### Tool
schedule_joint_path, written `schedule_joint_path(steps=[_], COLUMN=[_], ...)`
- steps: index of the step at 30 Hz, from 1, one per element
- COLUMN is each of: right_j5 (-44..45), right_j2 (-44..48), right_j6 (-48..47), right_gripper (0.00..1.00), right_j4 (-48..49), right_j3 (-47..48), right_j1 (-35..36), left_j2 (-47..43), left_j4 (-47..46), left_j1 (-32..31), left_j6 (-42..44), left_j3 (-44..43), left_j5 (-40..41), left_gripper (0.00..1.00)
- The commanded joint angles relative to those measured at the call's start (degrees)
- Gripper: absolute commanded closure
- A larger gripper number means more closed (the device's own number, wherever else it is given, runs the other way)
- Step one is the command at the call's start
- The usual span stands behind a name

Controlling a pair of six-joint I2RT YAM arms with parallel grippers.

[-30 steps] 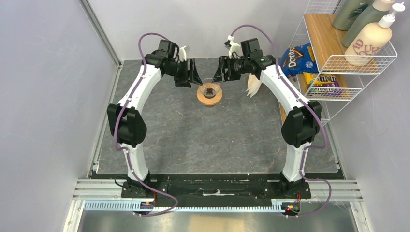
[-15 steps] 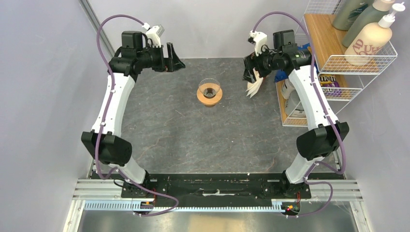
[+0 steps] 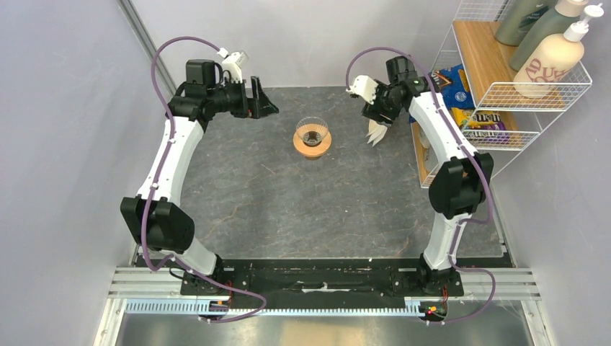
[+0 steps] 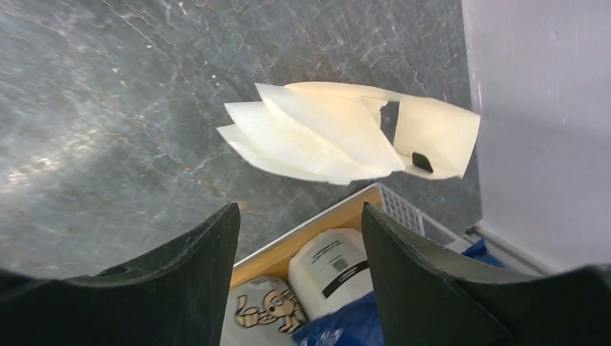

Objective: Place the coffee filter in the dripper

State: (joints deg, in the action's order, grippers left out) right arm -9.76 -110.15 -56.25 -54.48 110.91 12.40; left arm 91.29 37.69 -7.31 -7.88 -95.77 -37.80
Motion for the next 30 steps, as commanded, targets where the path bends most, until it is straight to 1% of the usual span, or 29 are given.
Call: schedule_joint_path(steps=[1, 12, 17, 30], right_j5=[1.31, 1.86, 3.07, 4.82], right_j2=[-3.72, -9.39, -12.33, -13.81], right_j6=[-8.21, -15.12, -16.56, -24.39], right_gripper=[0.3, 0.3, 0.3, 0.29], right_j4=[5.22, 9.34, 10.4, 11.84], right_j3=[1.95, -0.32, 0.83, -2.16], right_j1=[-0.04, 0.09, 0.3, 0.32], left_j2=[-1.92, -2.1, -1.94, -2.33], left_j4=[-3.69, -3.06, -3.26, -3.33], left_j1=[1.54, 2.64, 2.59, 2.62], left_j6=[-2.42, -4.04, -5.03, -5.35], left_j3=[-0.13, 0.58, 1.01, 1.72], left_j5=[-2.19, -2.5, -2.93, -3.07], left_gripper=[0.08, 0.08, 0.08, 0.08])
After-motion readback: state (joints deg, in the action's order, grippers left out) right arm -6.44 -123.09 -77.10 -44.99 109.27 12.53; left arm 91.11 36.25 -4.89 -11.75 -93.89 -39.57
